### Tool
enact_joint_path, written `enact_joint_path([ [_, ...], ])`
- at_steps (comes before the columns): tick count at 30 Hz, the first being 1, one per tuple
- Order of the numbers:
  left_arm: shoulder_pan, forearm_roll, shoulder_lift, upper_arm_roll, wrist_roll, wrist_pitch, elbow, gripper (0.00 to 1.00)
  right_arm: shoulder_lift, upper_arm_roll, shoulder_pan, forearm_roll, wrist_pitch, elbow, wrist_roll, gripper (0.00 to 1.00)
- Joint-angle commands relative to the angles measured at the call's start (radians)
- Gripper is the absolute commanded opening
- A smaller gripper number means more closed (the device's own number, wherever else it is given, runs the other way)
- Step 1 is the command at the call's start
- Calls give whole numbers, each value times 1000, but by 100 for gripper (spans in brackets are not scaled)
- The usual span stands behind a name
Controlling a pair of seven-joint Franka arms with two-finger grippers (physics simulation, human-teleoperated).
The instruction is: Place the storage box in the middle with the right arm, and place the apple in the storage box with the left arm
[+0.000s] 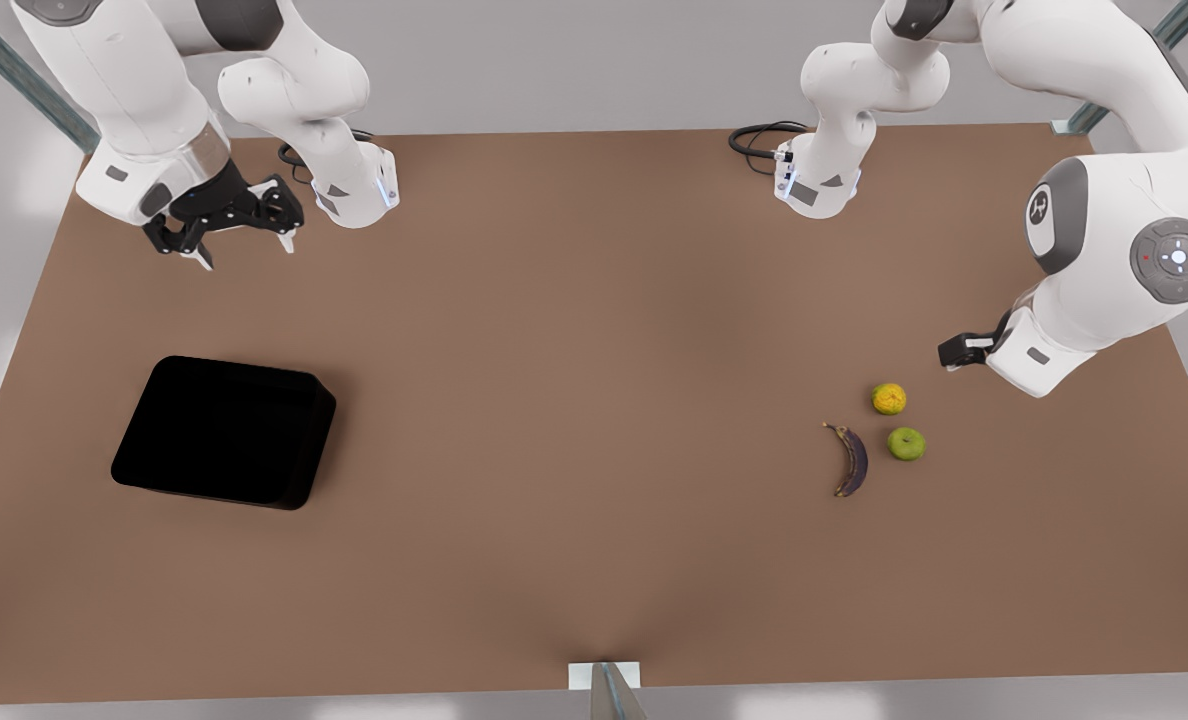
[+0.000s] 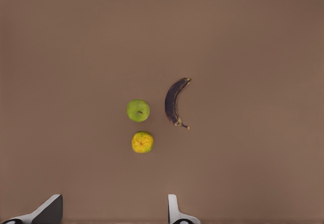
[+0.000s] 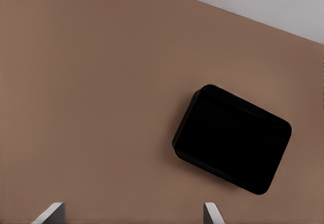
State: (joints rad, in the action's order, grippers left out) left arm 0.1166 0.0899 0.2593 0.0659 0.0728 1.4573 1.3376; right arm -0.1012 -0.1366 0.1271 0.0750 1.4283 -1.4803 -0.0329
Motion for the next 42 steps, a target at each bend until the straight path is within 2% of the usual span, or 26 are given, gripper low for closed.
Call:
enact_joint_path([
  [1, 0, 2, 0, 0, 1, 0, 0, 100, 0, 0, 0, 0, 1, 0, 1, 100],
  [3, 0, 1, 6, 0, 2, 0, 0, 100, 1, 0, 0, 0, 3, -1, 2, 100],
  [8, -26, 4, 106, 3, -1, 118, 15, 100, 258, 0, 83, 37, 124, -23, 128, 100],
  [12, -37, -5, 176, 2, 16, 206, 8, 100, 406, -1, 97, 61, 331, -20, 191, 100],
  [15, -25, -2, 207, -3, 18, 256, 31, 100, 465, -1, 57, 69, 431, -21, 174, 100],
  [16, -14, -2, 207, -5, 18, 271, 47, 100, 468, 0, 46, 69, 455, -34, 166, 100],
  [17, -5, -4, 213, -6, 19, 310, 67, 100, 451, 0, 19, 75, 500, -99, 157, 100],
  [18, -3, -12, 222, -8, 19, 321, 71, 100, 373, 2, 2, 92, 581, -231, 154, 100],
  [20, 0, -15, 248, -8, 12, 334, 71, 100, 322, 23, -21, 92, 597, -334, 174, 100],
  [23, -40, -16, 229, -8, 10, 422, 172, 100, 350, 32, -80, 94, 695, -393, 176, 100],
  [27, -123, -16, 215, -8, -71, 569, 313, 100, 446, 97, -64, 91, 790, -414, 206, 100],
  [29, -124, -16, 215, -8, -77, 640, 374, 100, 364, 112, -43, 92, 1001, -594, 208, 100],
  [30, -124, -16, 219, -9, -77, 647, 380, 100, 342, 121, -37, 92, 1005, -618, 208, 100],
  [34, -152, -16, 225, -11, -80, 709, 443, 100, 340, 140, -64, 92, 1006, -666, 192, 100],
  [42, -161, -19, 262, -31, -111, 784, 472, 99, 486, 180, -49, 91, 1087, -652, 197, 100],
])
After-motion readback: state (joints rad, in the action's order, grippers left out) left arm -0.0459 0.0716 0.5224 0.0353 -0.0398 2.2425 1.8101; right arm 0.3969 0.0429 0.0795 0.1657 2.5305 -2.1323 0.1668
